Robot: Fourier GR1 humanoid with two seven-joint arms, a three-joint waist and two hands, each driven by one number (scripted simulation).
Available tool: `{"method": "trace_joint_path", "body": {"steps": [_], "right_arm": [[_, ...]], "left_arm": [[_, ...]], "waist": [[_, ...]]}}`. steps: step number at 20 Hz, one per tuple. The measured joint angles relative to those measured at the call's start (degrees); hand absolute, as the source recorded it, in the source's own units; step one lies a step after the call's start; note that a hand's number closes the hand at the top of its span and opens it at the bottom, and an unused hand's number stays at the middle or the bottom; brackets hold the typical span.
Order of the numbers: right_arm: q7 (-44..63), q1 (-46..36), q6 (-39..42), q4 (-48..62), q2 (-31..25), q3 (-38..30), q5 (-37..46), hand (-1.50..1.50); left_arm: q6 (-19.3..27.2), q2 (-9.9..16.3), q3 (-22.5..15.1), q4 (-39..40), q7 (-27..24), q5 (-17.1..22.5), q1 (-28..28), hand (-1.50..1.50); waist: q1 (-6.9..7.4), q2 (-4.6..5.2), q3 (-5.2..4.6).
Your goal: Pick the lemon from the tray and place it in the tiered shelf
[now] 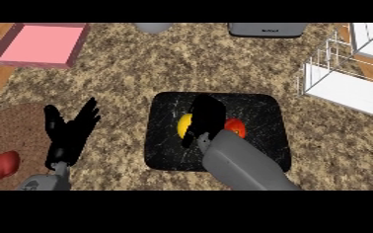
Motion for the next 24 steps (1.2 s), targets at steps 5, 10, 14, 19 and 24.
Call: {"method": "trace_joint_path", "body": {"steps": [5,10,14,19,24], "right_arm": [[-11.2,9.5,0.2,-13.3,-11.7,-1.9,-3.4,1.50],[-20.9,16.3,0.9,-28.6,-25.5,-8.2,-9.0,1.50],[-20.4,19.9,1.0,-42.1,-34.1,-13.4,-9.4,1.50],[-13.8,21.4,3.4,-55.7,-43.0,-24.1,-11.7,1.50],[-9.6,21.9,8.3,-63.4,-50.7,-37.7,-18.6,1.50]], "left_arm": [[0.5,0.1,1.4,-0.1,0.0,0.2,1.2,0.00],[0.4,0.3,2.2,-0.1,-0.4,0.4,2.7,0.00],[0.5,0.3,2.5,-0.1,0.1,0.4,2.3,0.00],[-0.4,0.8,3.0,-0.6,-0.3,0.5,3.3,0.00],[-0.1,0.1,2.5,-1.2,0.7,-0.1,2.5,0.00]], "waist": [[-2.13,-0.30,0.10],[-3.31,-0.34,0.18],[-3.84,-0.43,0.13],[-3.53,-0.38,0.08],[-2.86,-0.15,0.11]]}}
